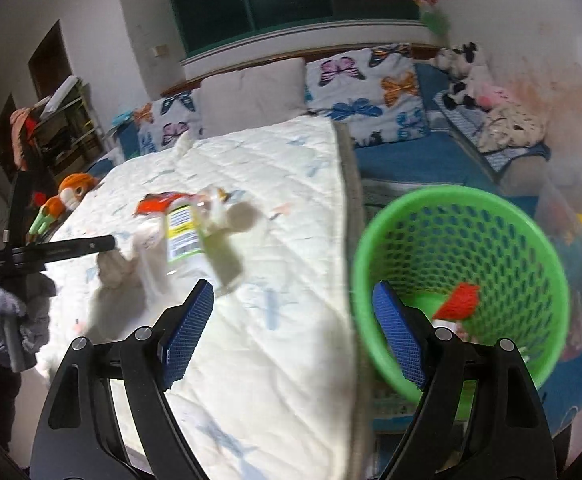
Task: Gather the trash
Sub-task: 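Move both grippers back over the remaining items on the bed, then grasp the crumpled tissue with the left gripper while the right grasps the yellow-label bottle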
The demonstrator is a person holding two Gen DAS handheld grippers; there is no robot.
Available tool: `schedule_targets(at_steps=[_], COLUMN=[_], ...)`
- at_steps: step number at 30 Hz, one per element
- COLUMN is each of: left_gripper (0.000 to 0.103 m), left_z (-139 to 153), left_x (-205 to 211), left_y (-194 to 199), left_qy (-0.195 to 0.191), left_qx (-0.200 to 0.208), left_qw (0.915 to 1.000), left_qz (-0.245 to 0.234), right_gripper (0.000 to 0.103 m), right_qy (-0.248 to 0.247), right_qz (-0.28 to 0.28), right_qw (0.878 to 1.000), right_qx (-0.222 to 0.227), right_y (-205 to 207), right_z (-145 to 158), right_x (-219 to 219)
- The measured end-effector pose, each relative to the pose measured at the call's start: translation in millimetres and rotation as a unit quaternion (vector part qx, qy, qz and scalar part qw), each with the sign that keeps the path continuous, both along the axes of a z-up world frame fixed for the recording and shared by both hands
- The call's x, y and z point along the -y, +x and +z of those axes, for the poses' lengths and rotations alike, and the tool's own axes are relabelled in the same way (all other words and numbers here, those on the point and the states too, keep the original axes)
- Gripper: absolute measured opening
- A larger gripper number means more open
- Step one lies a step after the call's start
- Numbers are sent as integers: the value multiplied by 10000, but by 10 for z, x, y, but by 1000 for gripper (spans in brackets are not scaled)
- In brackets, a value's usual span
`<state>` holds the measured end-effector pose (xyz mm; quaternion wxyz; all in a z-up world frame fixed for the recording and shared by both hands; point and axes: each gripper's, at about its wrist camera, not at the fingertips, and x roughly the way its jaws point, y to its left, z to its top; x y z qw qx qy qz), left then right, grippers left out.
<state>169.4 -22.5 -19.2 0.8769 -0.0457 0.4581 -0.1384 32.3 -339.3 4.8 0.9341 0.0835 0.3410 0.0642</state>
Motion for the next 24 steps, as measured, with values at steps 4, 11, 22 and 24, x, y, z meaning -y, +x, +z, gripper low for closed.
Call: schedule_targets(at_steps=[4, 11, 22, 24], left_gripper=[60, 60, 60, 61], left_z=[-155, -230, -233, -232], left_x=[-121, -117, -105, -92], left_y=[60, 75, 125, 134], left_qy=[-168, -365, -359, -326], left_qx=[-230, -297, -322, -330], left_qw=[9996, 9989, 9986, 9986], left_qz=[61, -79, -208, -257], right_gripper=[82, 82, 72, 67], right_qy=[10, 10, -100, -115], right_qz=[304, 665, 1205, 1341], right_qw=[9995, 9976, 9914, 9891], right_qx=[-65, -194, -508, -590], right_y=[59, 221, 783, 888], right_z=[-39, -99, -121, -130], right_x=[-270, -601, -875, -926])
